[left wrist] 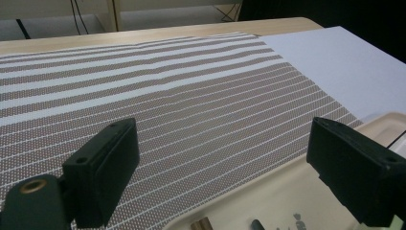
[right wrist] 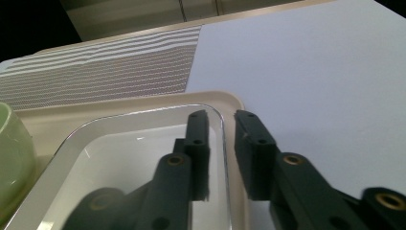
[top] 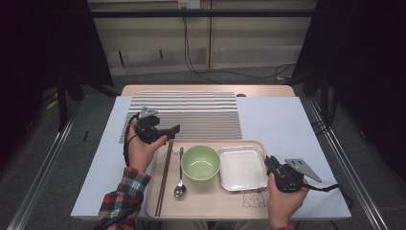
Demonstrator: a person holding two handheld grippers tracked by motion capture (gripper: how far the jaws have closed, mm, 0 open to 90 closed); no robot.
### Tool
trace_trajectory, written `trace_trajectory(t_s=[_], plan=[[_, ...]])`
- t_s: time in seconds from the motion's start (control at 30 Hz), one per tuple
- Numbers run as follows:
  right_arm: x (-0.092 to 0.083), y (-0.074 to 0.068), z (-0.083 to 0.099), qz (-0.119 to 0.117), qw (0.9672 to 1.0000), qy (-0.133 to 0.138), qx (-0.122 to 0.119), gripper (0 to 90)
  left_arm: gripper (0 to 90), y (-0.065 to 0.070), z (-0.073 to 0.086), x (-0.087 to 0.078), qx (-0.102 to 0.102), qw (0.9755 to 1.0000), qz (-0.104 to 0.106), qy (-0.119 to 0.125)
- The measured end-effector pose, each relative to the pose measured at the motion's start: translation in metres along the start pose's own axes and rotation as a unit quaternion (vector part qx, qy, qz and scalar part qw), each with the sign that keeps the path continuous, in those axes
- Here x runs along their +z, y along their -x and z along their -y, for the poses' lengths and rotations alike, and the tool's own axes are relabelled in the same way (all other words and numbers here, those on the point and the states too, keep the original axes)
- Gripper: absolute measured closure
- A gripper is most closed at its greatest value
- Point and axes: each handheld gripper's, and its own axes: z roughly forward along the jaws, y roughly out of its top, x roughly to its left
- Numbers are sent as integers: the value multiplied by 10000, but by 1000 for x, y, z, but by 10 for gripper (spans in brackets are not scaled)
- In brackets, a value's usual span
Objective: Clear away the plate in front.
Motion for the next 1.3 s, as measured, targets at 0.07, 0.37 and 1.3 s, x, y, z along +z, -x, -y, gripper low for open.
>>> trace_trajectory(t_s=[0.07,0.37,1.3], plan=[[-1,1,-1,-13,10000,73,-9,664,109,0,0,0,-24,10000,11,34],[1,7,-15,-248,9992,239,-201,429,107,-6,3,-3,-73,10000,-63,4],[17,42,-34,-833,9955,-33,-460,105,75,-28,15,-21,-247,9994,-232,-117]])
